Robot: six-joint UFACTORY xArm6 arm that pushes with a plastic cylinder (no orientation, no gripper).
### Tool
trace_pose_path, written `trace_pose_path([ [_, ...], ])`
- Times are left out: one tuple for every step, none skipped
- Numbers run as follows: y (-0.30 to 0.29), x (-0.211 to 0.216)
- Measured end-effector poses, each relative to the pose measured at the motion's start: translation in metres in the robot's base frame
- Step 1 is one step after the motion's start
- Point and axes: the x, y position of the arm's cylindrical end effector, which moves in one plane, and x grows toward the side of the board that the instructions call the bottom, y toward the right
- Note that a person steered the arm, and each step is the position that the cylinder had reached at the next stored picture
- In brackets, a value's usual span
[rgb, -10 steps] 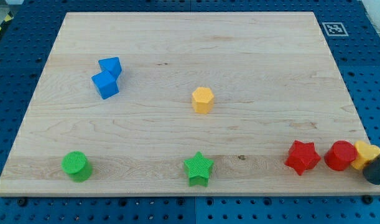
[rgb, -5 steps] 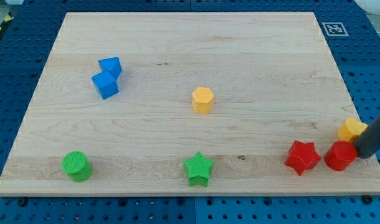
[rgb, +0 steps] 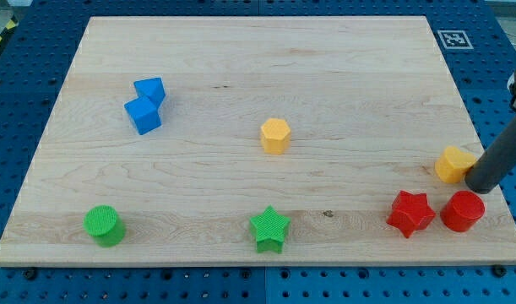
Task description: Slide the yellow heart to the bottom right of the yellow hexagon
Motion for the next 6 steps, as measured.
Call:
trace_pose_path([
  [0.0,-0.022],
  [-0.006,-0.025],
  [-0.043,-0.035],
  [-0.045,-0.054],
  [-0.048,-0.064],
  [-0.095,-0.064],
])
